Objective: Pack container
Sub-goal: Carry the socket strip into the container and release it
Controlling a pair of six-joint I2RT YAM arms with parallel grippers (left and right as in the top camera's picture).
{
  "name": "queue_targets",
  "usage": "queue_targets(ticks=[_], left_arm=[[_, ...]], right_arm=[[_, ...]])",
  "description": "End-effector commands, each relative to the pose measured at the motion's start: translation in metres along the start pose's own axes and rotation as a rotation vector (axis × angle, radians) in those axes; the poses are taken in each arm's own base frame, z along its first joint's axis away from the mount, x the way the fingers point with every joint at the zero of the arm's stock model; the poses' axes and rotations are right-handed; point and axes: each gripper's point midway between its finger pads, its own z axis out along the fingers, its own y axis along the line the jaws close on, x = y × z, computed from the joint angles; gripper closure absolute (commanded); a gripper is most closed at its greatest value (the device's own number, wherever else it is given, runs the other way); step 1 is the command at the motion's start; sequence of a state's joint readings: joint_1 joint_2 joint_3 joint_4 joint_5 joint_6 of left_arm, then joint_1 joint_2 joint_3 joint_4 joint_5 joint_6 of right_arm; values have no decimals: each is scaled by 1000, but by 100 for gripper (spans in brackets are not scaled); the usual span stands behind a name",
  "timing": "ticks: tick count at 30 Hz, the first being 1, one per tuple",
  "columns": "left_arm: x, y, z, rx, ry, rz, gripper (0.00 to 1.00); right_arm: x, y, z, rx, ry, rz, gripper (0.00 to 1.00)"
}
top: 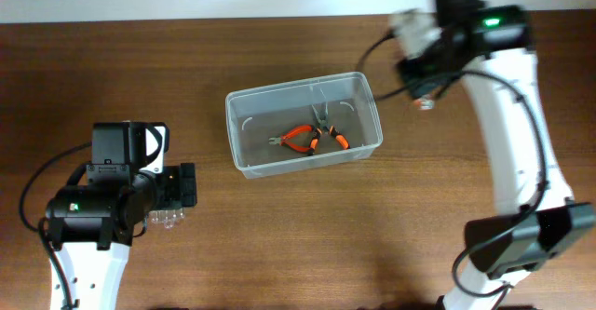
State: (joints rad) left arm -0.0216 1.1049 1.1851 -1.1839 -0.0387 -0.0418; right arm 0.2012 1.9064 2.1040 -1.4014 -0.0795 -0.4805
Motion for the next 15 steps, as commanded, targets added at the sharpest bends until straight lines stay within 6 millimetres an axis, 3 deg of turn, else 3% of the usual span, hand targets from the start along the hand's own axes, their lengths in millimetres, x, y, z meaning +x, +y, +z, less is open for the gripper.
queue_targets(ticks=[1, 6, 15], left_arm=[[0, 0, -1, -5, -5, 16, 9], [0, 0, -1, -5, -5, 16, 8], [0, 0, -1, -5, -5, 16, 8]], right_arm=[[-17, 54, 10, -109, -26, -406, 96], [-22, 109, 33, -195, -8, -749, 96], [-29, 149, 99, -334, 17, -842, 96]])
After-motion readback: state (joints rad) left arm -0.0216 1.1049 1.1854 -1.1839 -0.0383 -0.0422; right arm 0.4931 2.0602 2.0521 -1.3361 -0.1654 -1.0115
